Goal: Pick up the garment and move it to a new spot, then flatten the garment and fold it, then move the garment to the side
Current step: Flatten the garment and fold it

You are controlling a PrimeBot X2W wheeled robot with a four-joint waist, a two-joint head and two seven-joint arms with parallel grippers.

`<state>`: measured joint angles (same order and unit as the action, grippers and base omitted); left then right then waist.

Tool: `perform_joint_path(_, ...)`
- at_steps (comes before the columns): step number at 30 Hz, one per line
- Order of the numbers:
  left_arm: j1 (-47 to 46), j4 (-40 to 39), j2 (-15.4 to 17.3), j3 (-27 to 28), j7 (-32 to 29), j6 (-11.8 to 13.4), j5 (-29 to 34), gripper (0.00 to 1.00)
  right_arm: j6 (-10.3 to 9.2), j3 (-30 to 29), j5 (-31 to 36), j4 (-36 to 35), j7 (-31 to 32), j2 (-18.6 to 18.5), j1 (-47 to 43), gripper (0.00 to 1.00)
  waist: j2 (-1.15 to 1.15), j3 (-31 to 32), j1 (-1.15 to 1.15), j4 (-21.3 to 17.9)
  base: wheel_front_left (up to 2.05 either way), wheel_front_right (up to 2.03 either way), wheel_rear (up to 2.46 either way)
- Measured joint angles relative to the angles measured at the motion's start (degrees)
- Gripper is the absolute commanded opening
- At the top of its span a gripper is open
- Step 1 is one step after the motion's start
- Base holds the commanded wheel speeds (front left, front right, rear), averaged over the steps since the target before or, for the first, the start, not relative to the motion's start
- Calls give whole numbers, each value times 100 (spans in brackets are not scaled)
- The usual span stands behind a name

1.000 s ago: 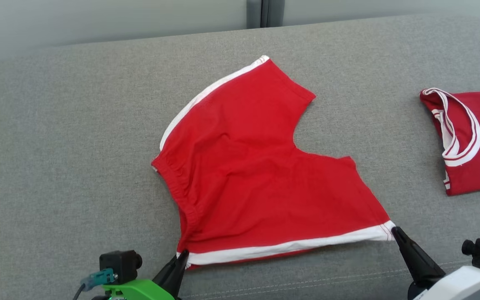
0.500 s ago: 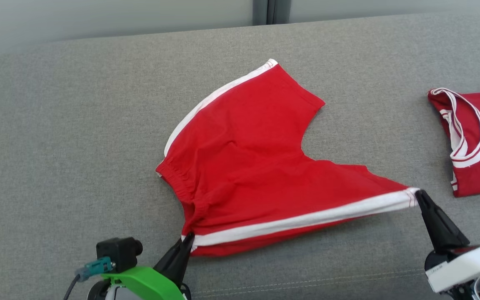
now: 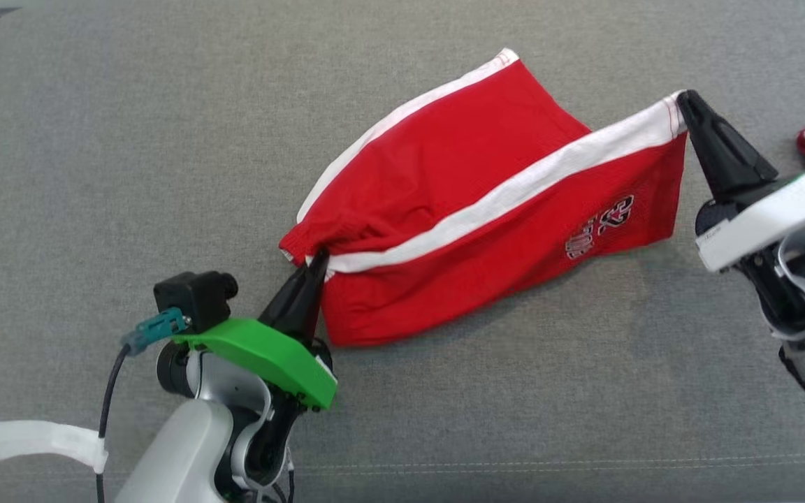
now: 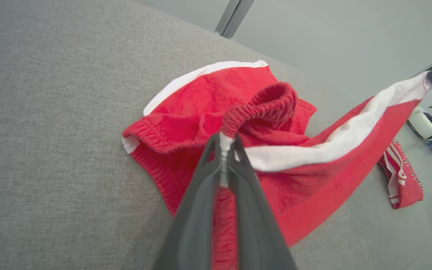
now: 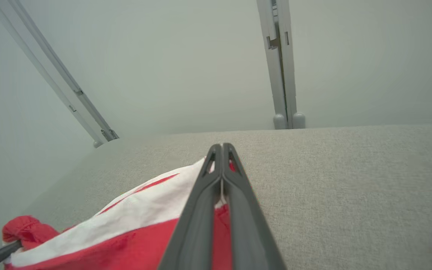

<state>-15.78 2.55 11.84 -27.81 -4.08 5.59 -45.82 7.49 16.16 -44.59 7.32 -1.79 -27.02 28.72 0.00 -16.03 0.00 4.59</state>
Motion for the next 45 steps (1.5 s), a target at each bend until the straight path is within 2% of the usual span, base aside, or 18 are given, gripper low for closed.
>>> perform_joint_path(6,-681,535,-437,96,326,-190,-90,0,0,655,-213,1095,-168,-222,1337,0,0,-350,0,319,0,0,0)
perform_joint_path(12,-1265,1256,-714,4,622,-357,-123,0,0,1330,-476,2035,-294,-397,2280,0,0,-663,1,698,0,0,0)
perform_joint_path(22,-1914,2164,-881,-375,1058,-642,-425,0,0,2295,-873,3130,-482,-495,3236,0,0,-1109,1,1209,0,0,0)
perform_joint_path(29,-2304,2531,-890,-907,1317,-694,-933,0,0,2805,-1167,3651,-621,-446,3561,0,0,-1330,1,1398,0,0,0)
perform_joint_path(30,-2344,2562,-890,-981,1360,-701,-1005,0,0,2866,-1204,3690,-664,-432,3585,4,0,-1347,1,1412,0,0,0)
perform_joint_path(31,-2385,2584,-890,-1059,1397,-710,-1102,0,0,2909,-1287,3734,-688,-419,3610,44,0,-1358,1,1424,0,0,0)
perform_joint_path(32,-2431,2630,-891,-1149,1411,-710,-1146,12,0,2971,-1332,3769,-715,-419,3632,100,0,-1359,1,1432,0,0,0)
perform_joint_path(33,-2460,2677,-893,-1202,1464,-710,-1168,48,0,3019,-1370,3800,-775,-416,3640,100,0,-1352,1,1433,0,0,0)
perform_joint_path(34,-2482,2713,-894,-1236,1536,-710,-1211,100,0,3038,-1447,3839,-854,-407,3641,100,0,-1339,1,1429,0,0,0)
perform_joint_path(37,-2495,2838,-898,-1325,1664,-656,-1232,100,0,3144,-1552,3843,-1047,-397,3641,100,0,-1275,1,1391,0,0,0)
perform_joint_path(41,-2480,2921,-868,-1254,1833,-444,-994,100,0,3139,-1626,3775,-1257,-405,3579,100,0,-1165,0,1284,0,0,0)
perform_joint_path(45,-2287,2703,-661,-1016,1886,-154,-654,100,0,2761,-1377,3545,-1302,-401,3279,100,0,-1022,0,1136,0,0,0)
